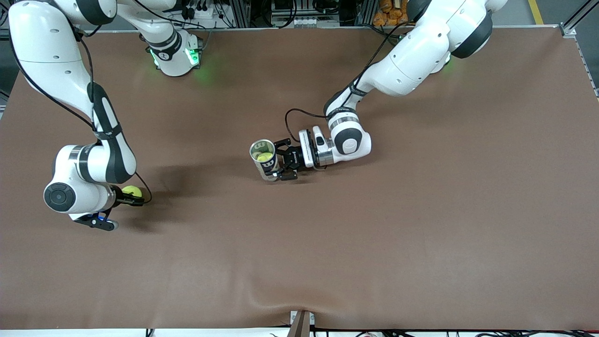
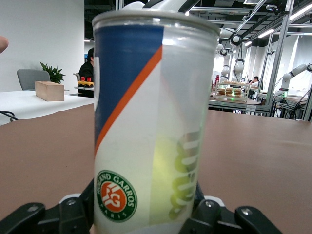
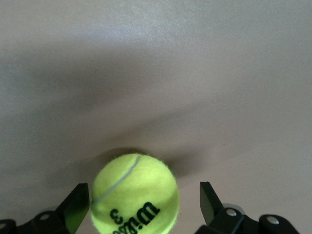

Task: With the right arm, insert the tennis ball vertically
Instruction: 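Grasp the second ball with the right gripper and lift it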

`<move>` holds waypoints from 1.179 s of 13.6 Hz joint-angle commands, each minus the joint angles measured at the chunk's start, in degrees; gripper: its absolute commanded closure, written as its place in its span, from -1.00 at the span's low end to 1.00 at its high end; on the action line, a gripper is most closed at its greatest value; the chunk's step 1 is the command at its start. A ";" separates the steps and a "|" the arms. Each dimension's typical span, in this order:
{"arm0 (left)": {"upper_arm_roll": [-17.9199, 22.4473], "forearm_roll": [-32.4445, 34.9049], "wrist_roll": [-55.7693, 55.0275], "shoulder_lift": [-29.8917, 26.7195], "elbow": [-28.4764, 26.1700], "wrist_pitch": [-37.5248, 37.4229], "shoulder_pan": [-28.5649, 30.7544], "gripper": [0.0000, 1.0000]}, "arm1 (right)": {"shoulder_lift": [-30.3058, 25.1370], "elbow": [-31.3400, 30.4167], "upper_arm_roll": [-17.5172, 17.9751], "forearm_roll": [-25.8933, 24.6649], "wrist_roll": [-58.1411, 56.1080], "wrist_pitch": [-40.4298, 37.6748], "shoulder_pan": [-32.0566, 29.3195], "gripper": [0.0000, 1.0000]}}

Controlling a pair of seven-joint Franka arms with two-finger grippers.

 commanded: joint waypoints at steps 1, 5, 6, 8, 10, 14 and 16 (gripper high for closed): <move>-0.74 -3.76 16.07 0.69 -1.77 1.51 0.33 -0.44 | -0.53 -0.67 1.26 -0.23 -0.85 0.66 -1.46 -0.44; -0.75 -3.76 16.07 0.60 -1.77 1.51 0.33 -0.43 | -0.88 -0.58 1.96 2.48 -0.76 0.31 -1.20 1.00; -0.74 -3.76 16.07 0.69 -1.77 1.51 0.33 -0.43 | -1.49 -0.41 2.14 2.75 -0.76 -0.04 -0.93 1.00; -0.74 -3.76 16.07 0.69 -1.77 1.51 0.33 -0.44 | -3.94 0.20 2.93 2.84 -0.50 -3.19 -0.32 1.00; -0.74 -3.76 16.07 0.69 -1.77 1.51 0.33 -0.44 | -7.45 2.39 3.28 2.93 0.12 -9.24 0.91 1.00; -0.74 -3.76 16.07 0.69 -1.77 1.51 0.33 -0.44 | -12.56 11.34 3.46 7.93 5.19 -25.06 4.95 1.00; -0.74 -3.76 16.07 0.77 -1.77 1.51 0.25 -0.44 | -13.18 16.18 3.55 8.29 14.66 -31.22 9.24 1.00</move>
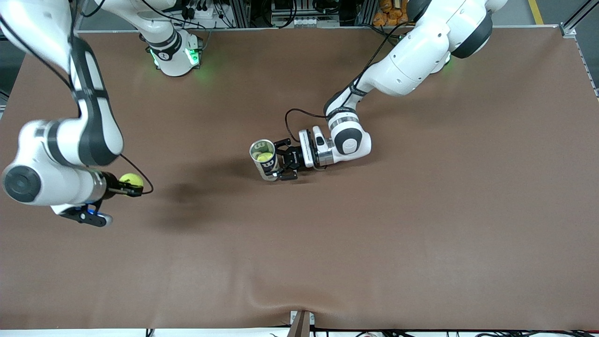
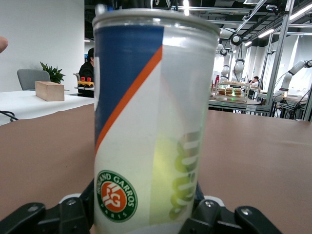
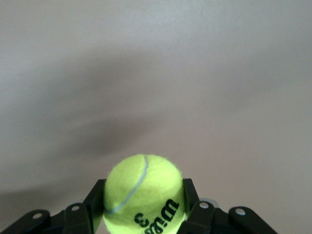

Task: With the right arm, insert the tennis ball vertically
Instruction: 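Grasp the second ball with the right gripper and lift it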

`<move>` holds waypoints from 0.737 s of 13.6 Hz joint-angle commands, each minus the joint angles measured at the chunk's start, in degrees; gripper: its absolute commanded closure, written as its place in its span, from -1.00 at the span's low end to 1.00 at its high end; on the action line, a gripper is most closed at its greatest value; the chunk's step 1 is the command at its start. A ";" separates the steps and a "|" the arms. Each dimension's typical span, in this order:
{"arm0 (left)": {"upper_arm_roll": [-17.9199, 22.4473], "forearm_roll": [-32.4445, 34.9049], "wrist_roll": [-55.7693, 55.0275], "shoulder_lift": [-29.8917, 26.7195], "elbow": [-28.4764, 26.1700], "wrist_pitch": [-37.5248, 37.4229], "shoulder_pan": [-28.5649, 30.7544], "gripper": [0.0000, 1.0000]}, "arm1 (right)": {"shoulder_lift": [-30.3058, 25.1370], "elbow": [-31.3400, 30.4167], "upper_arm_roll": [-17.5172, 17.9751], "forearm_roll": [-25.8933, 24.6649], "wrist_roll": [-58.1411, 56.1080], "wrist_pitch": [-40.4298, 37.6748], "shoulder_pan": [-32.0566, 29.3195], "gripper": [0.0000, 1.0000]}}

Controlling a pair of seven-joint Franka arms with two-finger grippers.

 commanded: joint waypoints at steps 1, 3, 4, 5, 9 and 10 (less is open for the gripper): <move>-0.76 -3.76 16.07 0.69 -1.77 1.50 0.33 -0.44 | -0.38 5.81 -0.04 0.92 12.47 -6.70 6.06 1.00; -0.76 -3.76 16.07 0.78 -1.77 1.50 0.34 -0.46 | -0.38 7.93 0.05 1.88 22.84 -8.21 11.33 1.00; -0.76 -3.76 16.07 0.78 -1.77 1.50 0.34 -0.46 | -0.38 8.03 0.05 3.11 28.38 -8.22 13.97 1.00; -0.76 -3.76 16.07 0.78 -1.77 1.50 0.25 -0.48 | -0.38 8.20 0.05 4.08 33.65 -8.04 16.52 1.00; -0.76 -3.76 16.07 0.78 -1.77 1.50 0.25 -0.48 | 0.14 11.10 -0.13 4.61 48.88 -7.25 25.58 1.00; -0.76 -3.76 16.07 0.87 -1.77 1.50 0.25 -0.48 | 0.23 11.80 -0.13 4.61 51.78 -7.08 27.33 1.00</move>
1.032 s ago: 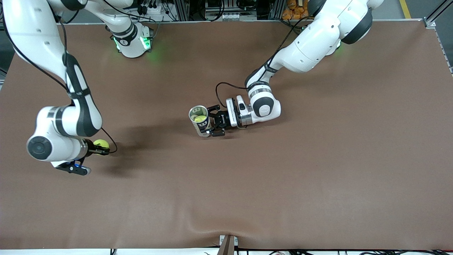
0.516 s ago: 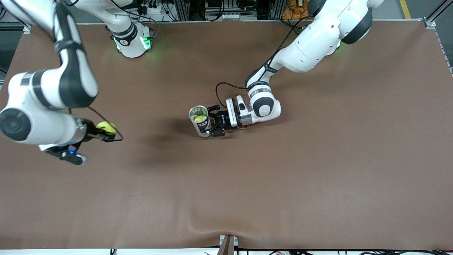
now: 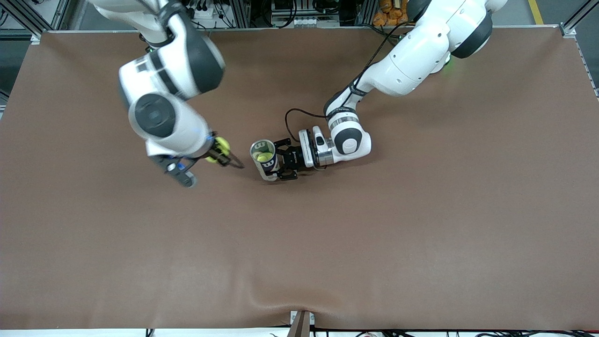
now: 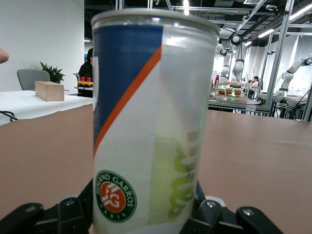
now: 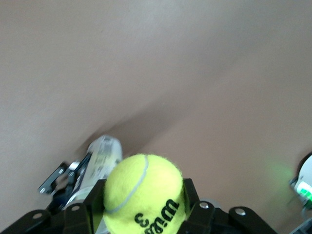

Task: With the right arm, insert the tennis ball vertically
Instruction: 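Lower the second ball into the can with the right gripper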

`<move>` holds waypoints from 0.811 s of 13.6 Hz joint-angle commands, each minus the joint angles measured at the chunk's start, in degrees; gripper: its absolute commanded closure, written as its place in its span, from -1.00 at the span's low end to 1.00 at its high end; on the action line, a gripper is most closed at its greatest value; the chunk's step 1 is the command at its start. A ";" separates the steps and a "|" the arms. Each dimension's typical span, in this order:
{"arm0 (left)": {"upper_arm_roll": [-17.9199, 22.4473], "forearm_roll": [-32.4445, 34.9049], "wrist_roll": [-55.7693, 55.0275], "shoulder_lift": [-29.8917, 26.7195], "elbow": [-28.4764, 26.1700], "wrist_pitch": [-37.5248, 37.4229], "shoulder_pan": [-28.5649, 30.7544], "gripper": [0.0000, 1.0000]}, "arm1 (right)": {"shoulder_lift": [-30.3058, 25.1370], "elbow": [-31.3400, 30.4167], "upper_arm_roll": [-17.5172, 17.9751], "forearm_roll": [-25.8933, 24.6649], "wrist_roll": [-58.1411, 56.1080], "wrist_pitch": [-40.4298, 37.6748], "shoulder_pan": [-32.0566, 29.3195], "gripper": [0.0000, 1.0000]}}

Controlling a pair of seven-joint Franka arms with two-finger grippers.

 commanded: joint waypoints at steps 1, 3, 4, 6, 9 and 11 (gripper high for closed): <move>-0.75 -3.76 16.07 0.87 -1.76 1.50 0.27 -0.55 | 1.09 3.69 -0.93 0.90 7.75 0.56 3.90 1.00; -0.75 -3.76 16.07 0.87 -1.76 1.50 0.36 -0.52 | 1.09 3.87 -0.84 0.91 11.37 3.54 5.75 1.00; -0.75 -3.76 16.07 0.87 -1.76 1.50 0.27 -0.52 | 1.27 3.87 -0.84 0.91 12.34 4.17 6.71 1.00; -0.75 -3.76 16.07 0.87 -1.85 1.50 0.27 -0.47 | 1.71 3.78 -0.93 0.82 14.36 4.96 8.30 1.00; -0.75 -3.85 16.07 0.87 -1.85 1.50 0.27 -0.36 | 1.71 3.69 -0.93 1.08 14.46 4.79 8.48 1.00; -0.75 -3.85 16.07 0.87 -1.85 1.50 0.19 -0.36 | 1.88 3.17 -0.93 0.99 14.19 4.44 8.48 1.00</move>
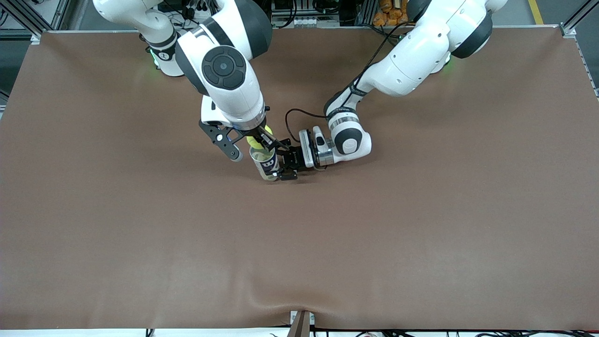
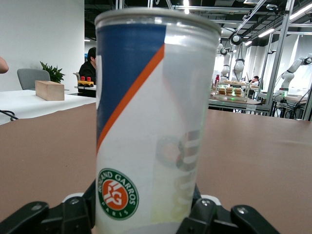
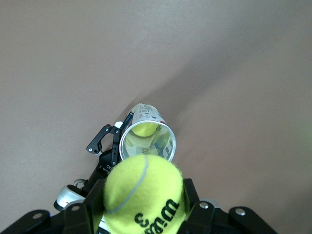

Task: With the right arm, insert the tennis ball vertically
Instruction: 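Lower the second ball into the can with the right gripper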

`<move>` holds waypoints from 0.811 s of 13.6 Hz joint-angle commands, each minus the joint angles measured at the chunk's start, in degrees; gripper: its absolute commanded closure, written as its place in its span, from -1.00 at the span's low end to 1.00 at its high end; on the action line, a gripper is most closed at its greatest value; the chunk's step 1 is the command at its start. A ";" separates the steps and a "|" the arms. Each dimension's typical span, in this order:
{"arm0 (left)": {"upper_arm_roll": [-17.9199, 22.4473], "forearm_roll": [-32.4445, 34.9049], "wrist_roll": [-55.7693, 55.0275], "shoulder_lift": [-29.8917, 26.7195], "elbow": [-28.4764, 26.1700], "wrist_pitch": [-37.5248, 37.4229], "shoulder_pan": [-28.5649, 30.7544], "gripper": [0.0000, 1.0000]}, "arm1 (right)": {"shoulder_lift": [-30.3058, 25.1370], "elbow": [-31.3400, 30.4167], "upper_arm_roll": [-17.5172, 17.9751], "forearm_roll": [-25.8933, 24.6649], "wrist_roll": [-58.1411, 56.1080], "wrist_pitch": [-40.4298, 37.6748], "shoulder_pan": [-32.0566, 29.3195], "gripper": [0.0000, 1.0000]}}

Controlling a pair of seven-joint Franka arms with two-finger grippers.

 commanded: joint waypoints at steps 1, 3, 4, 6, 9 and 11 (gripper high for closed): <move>-0.81 -3.85 16.06 0.87 -1.79 1.47 0.18 -0.37 | 0.94 1.25 -0.75 0.69 0.36 -0.93 0.49 1.00; -0.81 -3.85 16.06 0.87 -1.79 1.47 0.26 -0.37 | 1.72 1.07 -0.75 0.42 0.36 -0.93 0.49 1.00; -0.81 -3.85 16.06 0.87 -1.79 1.47 0.26 -0.37 | 2.16 1.07 -0.75 0.33 0.27 -0.93 0.41 1.00; -0.81 -3.85 16.06 0.87 -1.79 1.47 0.26 -0.38 | 2.34 0.90 -0.75 0.25 0.53 -1.02 0.41 1.00; -0.81 -3.85 16.06 0.87 -1.79 1.47 0.26 -0.39 | 2.34 0.64 -0.84 0.25 0.71 -1.19 0.49 0.82; -0.81 -3.76 16.06 0.87 -1.79 1.47 0.26 -0.39 | 2.34 -0.07 -0.84 0.16 0.62 -1.11 0.41 0.57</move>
